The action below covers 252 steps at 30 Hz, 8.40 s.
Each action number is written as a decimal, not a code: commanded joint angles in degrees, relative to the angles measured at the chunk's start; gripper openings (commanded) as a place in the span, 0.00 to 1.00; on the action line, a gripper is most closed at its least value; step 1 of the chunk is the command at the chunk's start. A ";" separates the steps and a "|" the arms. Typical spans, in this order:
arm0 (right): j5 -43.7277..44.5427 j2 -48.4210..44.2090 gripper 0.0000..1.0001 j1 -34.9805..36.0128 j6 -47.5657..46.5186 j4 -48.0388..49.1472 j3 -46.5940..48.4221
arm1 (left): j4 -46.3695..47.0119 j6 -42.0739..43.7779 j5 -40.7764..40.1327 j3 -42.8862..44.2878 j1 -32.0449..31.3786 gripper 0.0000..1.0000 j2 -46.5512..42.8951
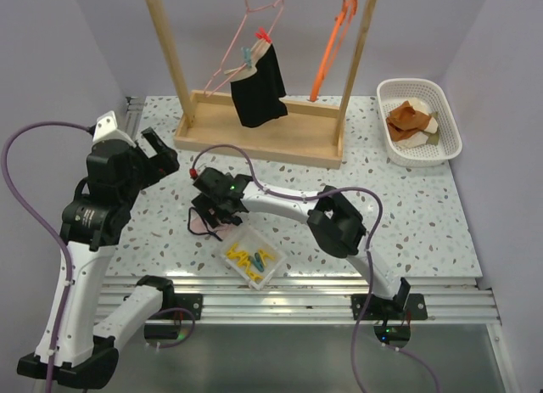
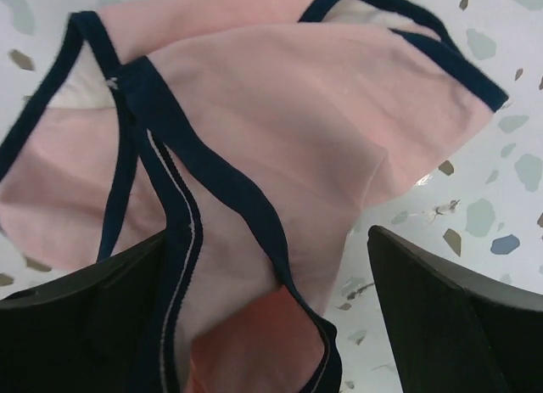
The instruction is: Remove the underwear clipped to the hanger
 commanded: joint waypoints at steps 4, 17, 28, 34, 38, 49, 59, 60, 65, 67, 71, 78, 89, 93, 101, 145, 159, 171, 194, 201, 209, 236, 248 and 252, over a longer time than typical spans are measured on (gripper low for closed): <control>-0.11 2.44 0.76 -0.08 1.16 -1.63 0.72 | -1.04 -1.84 -1.89 0.43 0.30 1.00 -1.18; -0.04 -15.30 0.00 -15.61 10.48 1.44 -11.15 | 3.08 -0.52 0.22 -0.80 0.39 1.00 0.41; 14.30 -38.24 0.00 -39.08 29.02 -2.76 -33.56 | 8.88 0.27 4.87 -2.29 0.30 1.00 4.45; 10.96 -39.14 0.00 -55.08 24.65 -0.21 -25.97 | 14.93 0.53 10.84 -5.81 0.30 1.00 6.12; 10.34 -30.18 0.00 -60.98 22.26 -2.15 -10.67 | 18.11 0.97 12.97 -6.70 0.30 1.00 8.31; 27.46 -8.90 0.00 -66.44 27.62 -7.00 14.25 | 22.07 0.71 13.76 -5.99 0.39 1.00 13.50; 31.45 -11.26 0.80 -68.46 26.23 1.09 -0.16 | 23.30 0.09 15.17 -6.52 0.39 1.00 15.79; 28.91 -12.49 0.88 -68.37 24.48 2.23 -2.35 | 23.57 0.01 15.43 -6.87 0.39 1.00 15.79; 23.45 -20.39 0.98 -68.37 23.22 3.92 -8.25 | 23.74 0.36 16.13 -7.40 0.48 1.00 14.12; 20.46 -26.02 0.98 -68.28 22.00 3.05 -12.21 | 23.66 0.62 15.78 -7.84 0.48 1.00 12.90; 9.85 -34.90 0.98 -68.28 19.98 -2.31 -19.66 | 20.68 0.97 15.43 -8.02 0.57 1.00 12.36; -26.11 -48.96 0.90 -63.56 5.86 -7.59 -35.40 | 18.65 0.80 17.62 -11.00 0.57 1.00 9.47; -13.14 -52.68 0.91 -14.16 3.81 -7.69 -43.77 | 15.93 1.06 16.75 -13.20 0.66 1.00 2.87; -6.98 -47.23 0.92 -6.08 1.52 -6.99 -41.31 | 15.48 1.06 16.14 -13.46 0.66 1.00 1.29; -8.90 -38.35 0.85 -2.02 0.82 -2.34 -38.58 | 13.64 1.24 14.21 -13.20 0.66 1.00 -0.38; 10.34 -70.69 0.20 -25.83 44.14 -27.46 -68.38 | 34.02 3.88 19.91 -18.92 1.27 1.00 14.99; 9.66 -75.34 0.95 -26.10 37.92 -34.07 -52.39 | 32.10 -11.23 15.35 -3.99 6.54 1.00 39.86; -1.70 -69.99 0.95 -25.92 24.64 -24.21 -48.00 | 19.73 -26.62 4.81 17.87 10.41 1.00 60.51; -7.33 -60.40 0.94 -26.01 21.82 -17.36 -45.70 | 4.77 -33.30 4.79 34.87 13.13 0.82 76.16; -8.99 -57.50 0.94 -26.10 20.50 -16.48 -42.98 | 3.44 -34.45 6.11 37.68 13.58 0.70 81.17; -9.61 -56.89 0.93 -26.10 20.06 -16.04 -42.71 | 3.53 -34.80 6.99 36.20 13.84 0.28 81.10; -9.52 -59.96 0.98 -26.71 12.86 -17.88 -38.50 | 18.82 -38.32 15.25 4.12 13.75 0.75 55.44; -23.39 -70.77 0.98 -26.71 5.22 -13.23 -37.27 | 25.76 -26.65 25.35 -2.56 13.75 1.00 40.06; -24.56 -70.34 0.98 -26.71 4.15 -14.01 -31.74 | 27.78 -21.45 30.63 -5.11 13.66 1.00 32.51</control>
